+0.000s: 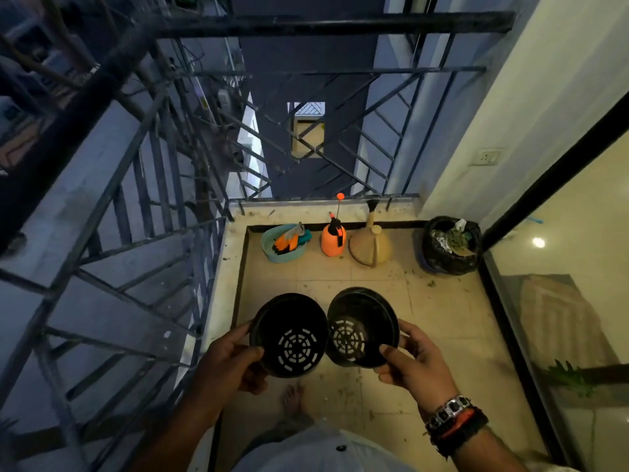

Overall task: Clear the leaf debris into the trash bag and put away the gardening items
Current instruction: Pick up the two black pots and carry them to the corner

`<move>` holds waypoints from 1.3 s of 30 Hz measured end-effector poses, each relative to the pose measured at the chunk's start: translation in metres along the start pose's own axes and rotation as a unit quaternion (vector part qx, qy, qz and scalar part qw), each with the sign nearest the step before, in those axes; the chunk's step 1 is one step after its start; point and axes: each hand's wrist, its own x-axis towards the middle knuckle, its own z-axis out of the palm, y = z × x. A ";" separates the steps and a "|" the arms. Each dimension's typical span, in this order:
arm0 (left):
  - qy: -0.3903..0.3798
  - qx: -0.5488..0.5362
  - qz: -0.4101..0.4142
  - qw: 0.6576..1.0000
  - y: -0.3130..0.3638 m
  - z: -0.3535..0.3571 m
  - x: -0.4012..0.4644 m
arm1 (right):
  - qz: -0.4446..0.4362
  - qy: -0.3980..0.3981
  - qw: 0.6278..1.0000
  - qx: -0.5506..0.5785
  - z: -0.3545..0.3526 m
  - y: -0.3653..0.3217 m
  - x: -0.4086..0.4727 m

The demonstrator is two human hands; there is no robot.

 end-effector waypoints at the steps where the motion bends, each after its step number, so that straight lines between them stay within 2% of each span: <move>1: -0.005 0.004 0.000 1.000 0.007 -0.003 0.009 | 0.002 0.006 1.000 0.003 0.005 -0.004 0.008; 12: -0.037 0.035 -0.008 0.999 0.066 -0.045 0.128 | 0.009 0.018 0.999 -0.029 0.059 -0.049 0.105; 23: 0.018 0.004 -0.064 0.998 0.059 -0.049 0.243 | 0.031 -0.051 0.992 -0.108 0.093 -0.069 0.265; 26: 0.064 -0.002 -0.101 0.993 0.043 -0.051 0.277 | 0.046 -0.062 0.987 -0.139 0.109 -0.061 0.313; 31: 0.078 -0.050 -0.141 0.986 0.001 -0.044 0.339 | 0.062 -0.060 0.975 -0.203 0.137 -0.026 0.403; 34: 0.084 -0.098 -0.173 0.977 -0.042 -0.039 0.387 | 0.078 -0.043 0.972 -0.218 0.159 0.012 0.463; 39: 0.106 -0.109 -0.193 0.969 -0.137 -0.035 0.480 | 0.105 -0.039 0.964 -0.243 0.203 0.106 0.564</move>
